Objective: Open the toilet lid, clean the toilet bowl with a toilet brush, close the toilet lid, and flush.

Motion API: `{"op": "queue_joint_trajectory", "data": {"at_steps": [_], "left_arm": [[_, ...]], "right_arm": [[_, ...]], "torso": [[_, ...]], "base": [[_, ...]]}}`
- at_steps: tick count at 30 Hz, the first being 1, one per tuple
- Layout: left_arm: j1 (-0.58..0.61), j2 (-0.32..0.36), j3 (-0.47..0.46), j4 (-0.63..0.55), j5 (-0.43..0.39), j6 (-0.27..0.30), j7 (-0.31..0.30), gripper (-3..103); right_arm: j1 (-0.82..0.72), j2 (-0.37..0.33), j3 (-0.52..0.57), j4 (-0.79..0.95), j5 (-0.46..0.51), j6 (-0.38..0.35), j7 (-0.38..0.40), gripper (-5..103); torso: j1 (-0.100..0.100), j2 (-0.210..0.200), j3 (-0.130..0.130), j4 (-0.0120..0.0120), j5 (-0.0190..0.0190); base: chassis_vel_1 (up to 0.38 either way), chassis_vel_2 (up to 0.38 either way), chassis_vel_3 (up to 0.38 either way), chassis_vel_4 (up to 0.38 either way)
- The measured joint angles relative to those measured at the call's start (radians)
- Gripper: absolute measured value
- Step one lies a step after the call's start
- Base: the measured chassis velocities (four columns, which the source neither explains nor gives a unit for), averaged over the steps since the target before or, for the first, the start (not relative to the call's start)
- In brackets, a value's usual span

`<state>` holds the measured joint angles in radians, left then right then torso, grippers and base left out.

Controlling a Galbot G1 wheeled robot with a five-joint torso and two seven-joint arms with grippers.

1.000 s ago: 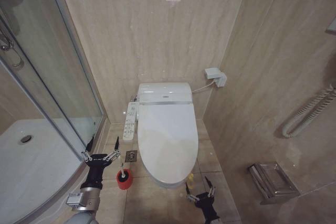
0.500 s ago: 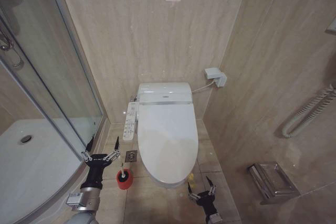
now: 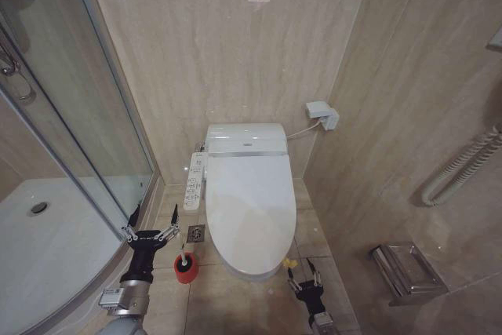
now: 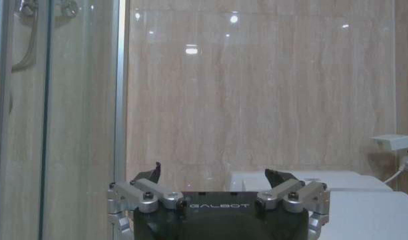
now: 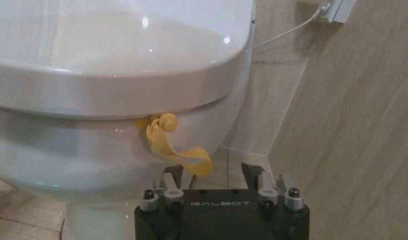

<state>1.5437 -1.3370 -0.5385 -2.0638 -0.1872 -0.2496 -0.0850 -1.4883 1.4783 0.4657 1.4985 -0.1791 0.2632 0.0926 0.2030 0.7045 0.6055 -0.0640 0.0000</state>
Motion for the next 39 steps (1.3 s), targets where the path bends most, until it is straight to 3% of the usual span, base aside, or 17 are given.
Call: {"op": "queue_joint_trajectory", "data": {"at_steps": [7, 8, 14, 15, 21, 22, 27, 29, 30, 36, 37, 39], "left_arm": [[0.0, 0.0, 0.0, 0.0, 0.0, 0.0, 0.0, 100], [0.0, 0.0, 0.0, 0.0, 0.0, 0.0, 0.0, 100], [0.0, 0.0, 0.0, 0.0, 0.0, 0.0, 0.0, 100], [0.0, 0.0, 0.0, 0.0, 0.0, 0.0, 0.0, 100], [0.0, 0.0, 0.0, 0.0, 0.0, 0.0, 0.0, 100], [0.0, 0.0, 0.0, 0.0, 0.0, 0.0, 0.0, 100], [0.0, 0.0, 0.0, 0.0, 0.0, 0.0, 0.0, 100], [0.0, 0.0, 0.0, 0.0, 0.0, 0.0, 0.0, 100], [0.0, 0.0, 0.0, 0.0, 0.0, 0.0, 0.0, 100], [0.0, 0.0, 0.0, 0.0, 0.0, 0.0, 0.0, 100], [0.0, 0.0, 0.0, 0.0, 0.0, 0.0, 0.0, 100], [0.0, 0.0, 0.0, 0.0, 0.0, 0.0, 0.0, 100]], "right_arm": [[-0.008, -0.002, 0.003, 0.004, 0.0, 0.004, 0.0, 61], [-0.01, -0.003, 0.004, 0.006, -0.001, 0.005, 0.0, 34], [-0.017, -0.004, 0.01, 0.01, -0.003, 0.012, -0.002, 34], [-0.018, -0.004, 0.011, 0.01, -0.004, 0.014, -0.002, 7], [-0.021, 0.001, 0.013, 0.007, -0.005, 0.022, -0.002, 7], [-0.021, 0.001, 0.013, 0.007, -0.005, 0.022, -0.002, 0], [-0.03, -0.007, 0.01, 0.018, -0.005, 0.02, 0.002, 0], [-0.059, -0.039, -0.005, 0.054, -0.001, 0.012, 0.016, 0], [-0.078, -0.06, -0.009, 0.077, 0.002, 0.012, 0.021, 6], [-0.143, -0.147, 0.006, 0.148, 0.014, 0.044, 0.031, 6], [-0.151, -0.155, 0.005, 0.154, 0.021, 0.052, 0.022, 33], [-0.156, -0.159, 0.002, 0.157, 0.027, 0.064, 0.005, 33]], "torso": [[0.0, 0.0, 0.0, 0.0, 0.0], [0.0, 0.0, 0.0, -0.0001, 0.0], [0.0, 0.0, 0.0, 0.0, 0.0], [0.0, 0.0, 0.0, -0.0001, 0.0], [0.0, 0.0, 0.0, -0.0001, 0.0], [0.0, 0.0, 0.0, 0.0, 0.0], [0.0, 0.0, 0.0, 0.0001, 0.0001], [0.0, 0.0, 0.0, 0.0, 0.0002], [0.0, 0.0, 0.0, 0.0, 0.0001], [0.0, 0.0, 0.0, -0.0001, -0.0001], [0.0, 0.0, 0.0, -0.0002, 0.0], [0.0, 0.0, 0.0, -0.0001, 0.0]], "base": [[0.0, 0.0, 0.0, 0.0], [0.0, 0.0, 0.0, 0.0], [0.0, 0.0, 0.0, 0.0], [0.0, 0.0, 0.0, 0.0], [0.0, 0.0, 0.0, 0.0], [0.0, 0.0, 0.0, 0.0], [0.0, 0.0, 0.0, 0.0], [0.0, 0.0, 0.0, 0.0], [0.0, 0.0, 0.0, 0.0], [0.0, 0.0, 0.0, 0.0], [0.0, 0.0, 0.0, 0.0], [0.0, 0.0, 0.0, 0.0]]}}
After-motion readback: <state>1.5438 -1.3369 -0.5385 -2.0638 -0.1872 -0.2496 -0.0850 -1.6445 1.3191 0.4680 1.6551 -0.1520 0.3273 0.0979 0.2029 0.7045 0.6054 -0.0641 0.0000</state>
